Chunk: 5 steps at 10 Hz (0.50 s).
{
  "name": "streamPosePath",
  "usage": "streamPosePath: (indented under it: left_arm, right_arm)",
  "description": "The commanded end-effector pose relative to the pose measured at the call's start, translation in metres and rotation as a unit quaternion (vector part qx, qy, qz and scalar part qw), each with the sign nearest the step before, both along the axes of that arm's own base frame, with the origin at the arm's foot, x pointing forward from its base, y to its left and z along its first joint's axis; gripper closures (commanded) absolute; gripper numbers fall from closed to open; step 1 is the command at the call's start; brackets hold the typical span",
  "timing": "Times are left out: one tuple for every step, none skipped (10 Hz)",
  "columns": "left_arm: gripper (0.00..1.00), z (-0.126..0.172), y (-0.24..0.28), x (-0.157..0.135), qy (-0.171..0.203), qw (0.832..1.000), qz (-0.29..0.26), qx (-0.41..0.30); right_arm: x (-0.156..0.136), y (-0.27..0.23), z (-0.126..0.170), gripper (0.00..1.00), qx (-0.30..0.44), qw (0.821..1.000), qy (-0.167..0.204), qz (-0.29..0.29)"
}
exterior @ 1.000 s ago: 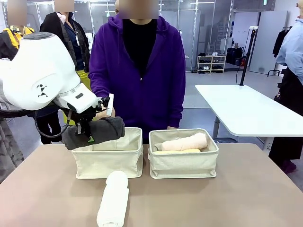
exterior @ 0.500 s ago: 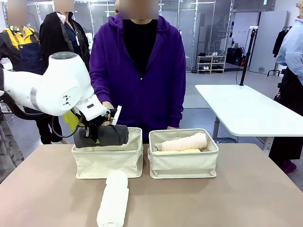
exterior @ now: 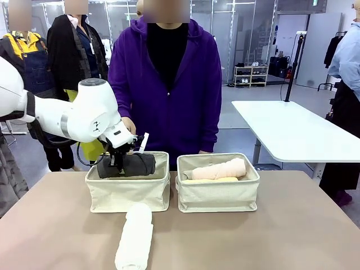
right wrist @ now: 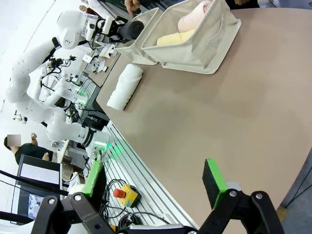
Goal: Divide the towels into two baskets.
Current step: Pick up one hotel-folded towel from the bottom of the table and place it in the Fabric basket indicated by the person.
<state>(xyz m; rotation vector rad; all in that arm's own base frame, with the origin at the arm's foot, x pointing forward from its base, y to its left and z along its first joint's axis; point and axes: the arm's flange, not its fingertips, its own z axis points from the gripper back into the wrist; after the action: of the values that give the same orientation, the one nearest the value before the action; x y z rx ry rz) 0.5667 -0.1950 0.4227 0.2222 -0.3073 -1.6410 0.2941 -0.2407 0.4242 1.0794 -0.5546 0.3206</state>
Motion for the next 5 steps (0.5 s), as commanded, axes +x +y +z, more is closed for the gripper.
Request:
streamPosePath:
  left_arm:
    - [0.49,0.0053,0.0011,0.0067,-0.012,0.999,-0.03,-0.029]
    - [0.29,0.0037,0.0016,0.0077,-0.013,0.999,-0.028,-0.022]
    - [0.09,0.0029,0.0013,0.0072,-0.015,0.999,-0.033,-0.021]
    - [0.0,0.0026,-0.0001,0.0063,-0.012,0.999,-0.034,-0.017]
    - [0.0,0.003,-0.0016,0.0055,-0.012,0.999,-0.035,-0.017]
  right_arm:
    - [-0.002,0.0024,0.004,0.0,0.008,1.0,0.001,-0.005]
    - [-0.002,0.0024,0.004,0.0,0.008,1.0,0.001,-0.005]
    - [-0.002,0.0024,0.004,0.0,0.008,1.0,0.001,-0.005]
    - [-0.002,0.0024,0.004,0.0,0.008,1.0,0.001,-0.005]
    - [-0.002,0.0024,0.004,0.0,0.008,1.0,0.001,-0.005]
